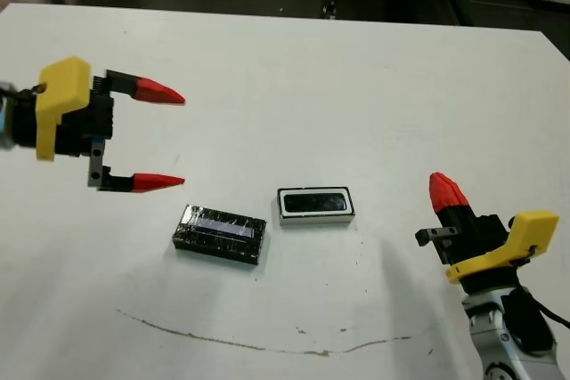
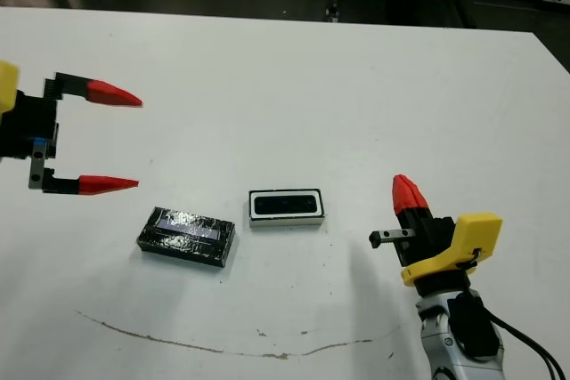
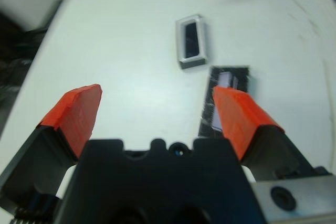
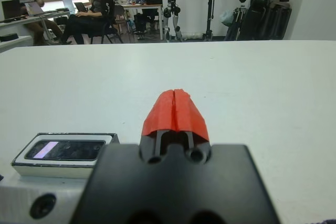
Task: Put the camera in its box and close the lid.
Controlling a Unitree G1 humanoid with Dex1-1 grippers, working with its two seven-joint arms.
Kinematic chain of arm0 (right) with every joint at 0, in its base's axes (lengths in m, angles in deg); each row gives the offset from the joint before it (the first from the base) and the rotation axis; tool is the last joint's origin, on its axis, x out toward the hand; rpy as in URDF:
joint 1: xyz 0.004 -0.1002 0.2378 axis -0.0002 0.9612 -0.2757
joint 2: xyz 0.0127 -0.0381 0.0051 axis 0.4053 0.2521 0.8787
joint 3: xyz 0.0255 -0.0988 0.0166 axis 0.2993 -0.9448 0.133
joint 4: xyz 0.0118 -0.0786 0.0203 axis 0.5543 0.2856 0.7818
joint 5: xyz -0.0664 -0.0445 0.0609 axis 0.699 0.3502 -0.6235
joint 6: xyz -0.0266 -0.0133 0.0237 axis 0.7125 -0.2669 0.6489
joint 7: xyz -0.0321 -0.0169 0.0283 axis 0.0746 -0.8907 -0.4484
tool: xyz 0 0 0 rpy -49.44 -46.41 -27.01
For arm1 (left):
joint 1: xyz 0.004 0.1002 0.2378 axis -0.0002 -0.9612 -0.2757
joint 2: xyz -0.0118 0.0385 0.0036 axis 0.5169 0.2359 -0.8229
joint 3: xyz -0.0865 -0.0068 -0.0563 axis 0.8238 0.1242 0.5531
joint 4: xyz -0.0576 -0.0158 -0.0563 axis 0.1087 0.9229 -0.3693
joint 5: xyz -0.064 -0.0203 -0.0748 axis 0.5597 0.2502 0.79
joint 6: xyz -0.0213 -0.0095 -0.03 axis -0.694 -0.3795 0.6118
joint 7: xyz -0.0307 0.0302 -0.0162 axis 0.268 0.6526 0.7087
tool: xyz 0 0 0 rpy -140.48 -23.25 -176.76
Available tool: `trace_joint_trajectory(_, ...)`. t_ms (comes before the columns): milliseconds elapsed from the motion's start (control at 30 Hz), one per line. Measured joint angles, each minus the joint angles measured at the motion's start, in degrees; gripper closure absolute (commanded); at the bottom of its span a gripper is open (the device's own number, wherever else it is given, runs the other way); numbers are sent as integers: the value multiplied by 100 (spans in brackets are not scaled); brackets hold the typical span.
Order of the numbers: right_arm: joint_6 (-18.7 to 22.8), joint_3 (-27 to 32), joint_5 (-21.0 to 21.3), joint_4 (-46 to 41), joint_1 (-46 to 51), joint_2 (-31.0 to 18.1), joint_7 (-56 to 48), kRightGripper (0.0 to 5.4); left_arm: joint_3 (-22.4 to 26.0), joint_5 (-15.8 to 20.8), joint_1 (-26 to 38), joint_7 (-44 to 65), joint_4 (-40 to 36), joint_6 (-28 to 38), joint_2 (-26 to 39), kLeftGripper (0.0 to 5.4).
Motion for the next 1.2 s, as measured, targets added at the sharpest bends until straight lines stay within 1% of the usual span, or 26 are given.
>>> trace_joint_trajectory(67,-1,-10,-2,-2,-1,-9,6,539,-171,31,143,295,232,-111,-82,0)
trace_joint_trajectory(133,-1,-13,-21,-3,1,-14,6,539,-390,163,183,428,376,-204,-105,0)
trace_joint_trajectory(300,-1,-17,-25,-3,-1,-16,17,539,-773,405,169,462,438,-203,-90,0)
trace_joint_trajectory(367,-1,-16,-27,-3,-1,-18,16,539,-825,494,133,462,422,-179,-87,0)
trace_joint_trajectory(500,0,-14,-42,-3,-2,-25,16,539,-809,535,-82,464,222,42,-78,0)
trace_joint_trajectory(633,0,-9,-81,-3,-2,-33,16,539,-819,521,-264,468,13,75,-78,0)
trace_joint_trajectory(900,4,-8,-94,-4,-8,-85,46,539,-863,293,-454,478,-243,-207,-97,0)
trace_joint_trajectory(1067,57,-7,-208,-5,-12,-113,75,539,-955,274,-548,479,-250,-364,-160,0)
trace_joint_trajectory(1200,78,-10,-215,-6,-15,-135,104,539,-1045,268,-551,479,-245,-546,-193,0)
